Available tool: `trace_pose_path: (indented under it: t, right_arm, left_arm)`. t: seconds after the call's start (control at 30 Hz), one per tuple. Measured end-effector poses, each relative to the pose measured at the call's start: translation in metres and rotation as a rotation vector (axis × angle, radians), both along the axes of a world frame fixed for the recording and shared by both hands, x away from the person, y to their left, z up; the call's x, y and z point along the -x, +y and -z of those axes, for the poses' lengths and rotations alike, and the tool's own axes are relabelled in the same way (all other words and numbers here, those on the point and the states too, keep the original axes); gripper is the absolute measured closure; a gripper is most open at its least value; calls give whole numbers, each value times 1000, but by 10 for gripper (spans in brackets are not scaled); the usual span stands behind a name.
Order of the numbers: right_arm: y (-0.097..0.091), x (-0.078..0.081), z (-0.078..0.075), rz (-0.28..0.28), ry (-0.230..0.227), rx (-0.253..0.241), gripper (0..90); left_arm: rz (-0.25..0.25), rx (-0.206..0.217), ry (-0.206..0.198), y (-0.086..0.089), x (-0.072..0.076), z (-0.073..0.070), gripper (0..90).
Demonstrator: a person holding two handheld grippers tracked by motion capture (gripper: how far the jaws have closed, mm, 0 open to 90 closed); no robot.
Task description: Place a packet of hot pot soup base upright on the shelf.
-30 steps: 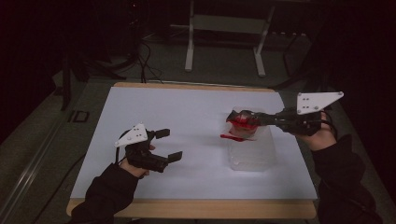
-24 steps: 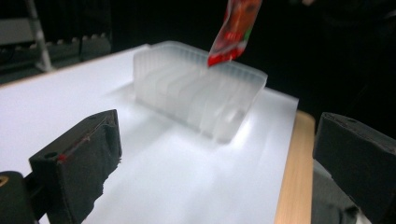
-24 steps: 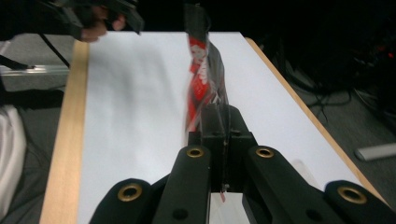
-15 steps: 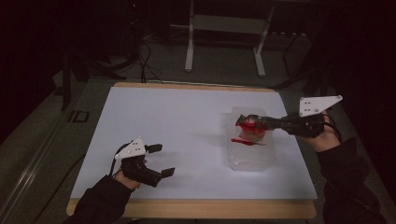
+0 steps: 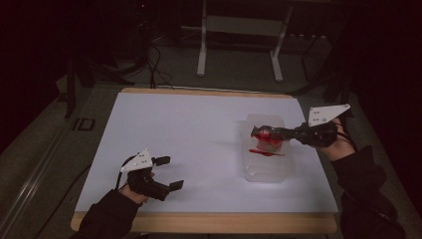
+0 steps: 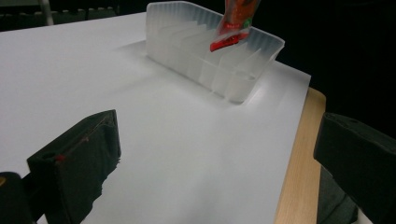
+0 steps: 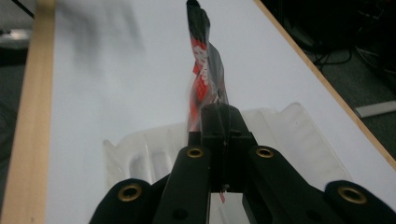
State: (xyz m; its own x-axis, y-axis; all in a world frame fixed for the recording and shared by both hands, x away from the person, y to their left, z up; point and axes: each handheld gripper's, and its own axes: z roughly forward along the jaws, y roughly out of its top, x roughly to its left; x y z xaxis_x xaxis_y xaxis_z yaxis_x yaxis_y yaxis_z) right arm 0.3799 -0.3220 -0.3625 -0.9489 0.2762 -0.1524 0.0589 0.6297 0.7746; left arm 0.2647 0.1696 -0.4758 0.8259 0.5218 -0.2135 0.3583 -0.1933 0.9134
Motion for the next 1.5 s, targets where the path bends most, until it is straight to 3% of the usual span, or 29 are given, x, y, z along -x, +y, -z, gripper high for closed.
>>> trace_pose_path:
  t: [0.2,0.6,0.67,1.03,1.23,1.33,1.4,1.5]
  right_arm:
    - [6,-4,8,5,0,27,900]
    - [6,-9,37,7,53,-15,900]
    - [3,-10,46,10,84,-30,900]
    - [-12,-10,65,46,121,-79,900]
    - [-17,-11,69,69,134,-90,890]
    - [-16,-10,67,90,135,-79,799]
    - [-16,-10,67,90,135,-79,799]
    - [-18,-4,49,126,96,-96,708]
  left_arm:
    - [-1,-8,-4,0,1,1,7]
    - [-17,12,2,4,1,12,8]
    - [-18,11,-4,4,1,12,8]
    - [-8,18,-8,3,0,13,8]
    - [-10,17,-6,2,0,13,8]
    - [-7,13,-11,2,1,12,8]
    - [-6,12,-13,1,1,12,8]
    - [-4,14,-13,1,1,11,8]
